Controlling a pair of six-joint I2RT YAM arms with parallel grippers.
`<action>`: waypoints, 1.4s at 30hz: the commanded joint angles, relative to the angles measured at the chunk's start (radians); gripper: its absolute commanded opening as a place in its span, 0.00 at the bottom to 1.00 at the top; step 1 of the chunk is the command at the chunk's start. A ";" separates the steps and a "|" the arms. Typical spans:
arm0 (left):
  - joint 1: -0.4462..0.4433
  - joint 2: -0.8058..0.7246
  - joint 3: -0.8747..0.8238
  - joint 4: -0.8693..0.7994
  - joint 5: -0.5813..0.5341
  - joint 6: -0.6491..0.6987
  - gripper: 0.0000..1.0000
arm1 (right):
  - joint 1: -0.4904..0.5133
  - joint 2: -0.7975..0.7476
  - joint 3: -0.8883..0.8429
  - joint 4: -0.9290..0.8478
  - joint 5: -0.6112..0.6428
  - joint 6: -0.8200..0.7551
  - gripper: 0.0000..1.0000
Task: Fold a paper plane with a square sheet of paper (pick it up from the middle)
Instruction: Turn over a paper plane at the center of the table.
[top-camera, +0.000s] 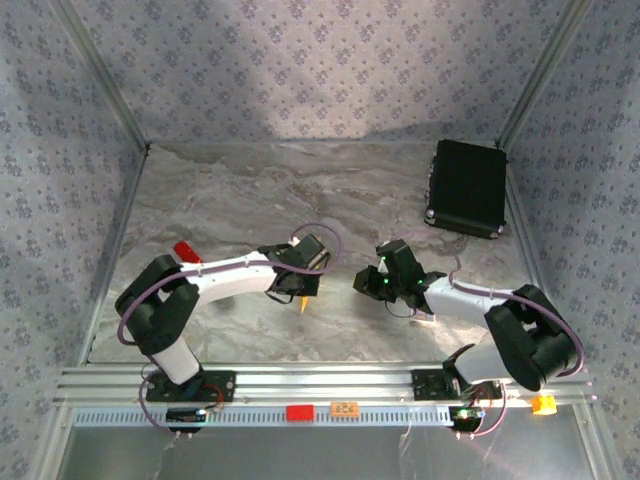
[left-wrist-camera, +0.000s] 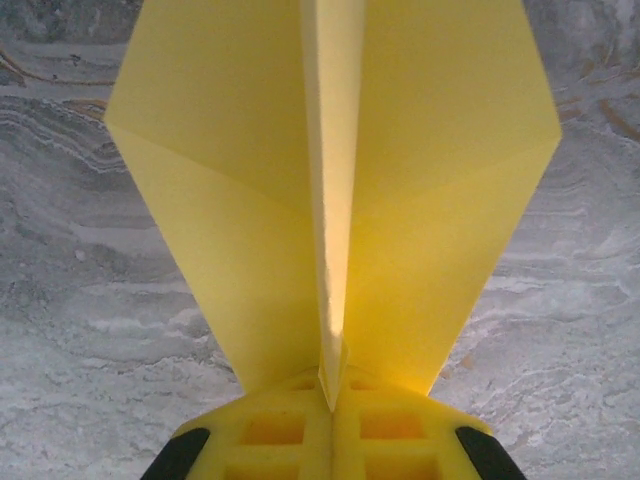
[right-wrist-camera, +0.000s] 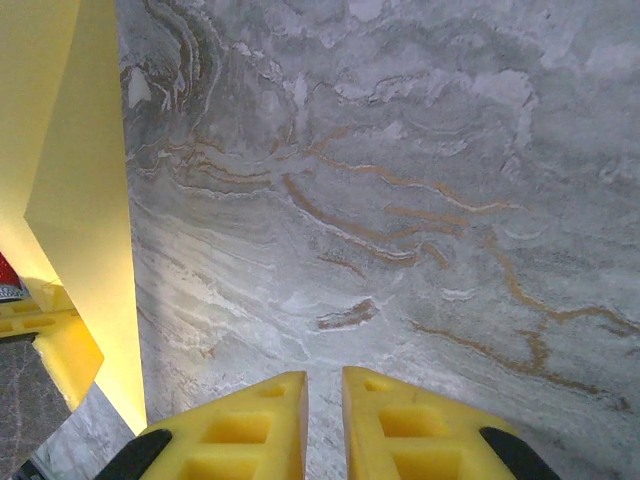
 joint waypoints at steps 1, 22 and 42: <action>-0.007 0.023 0.035 -0.039 -0.021 -0.010 0.05 | -0.004 -0.021 -0.016 -0.026 0.019 0.003 0.19; -0.008 0.068 0.046 -0.030 0.012 0.001 0.13 | -0.009 -0.009 -0.017 -0.015 0.013 0.011 0.21; -0.007 0.108 0.029 -0.017 0.004 -0.001 0.16 | -0.006 0.007 -0.019 0.002 0.009 0.017 0.22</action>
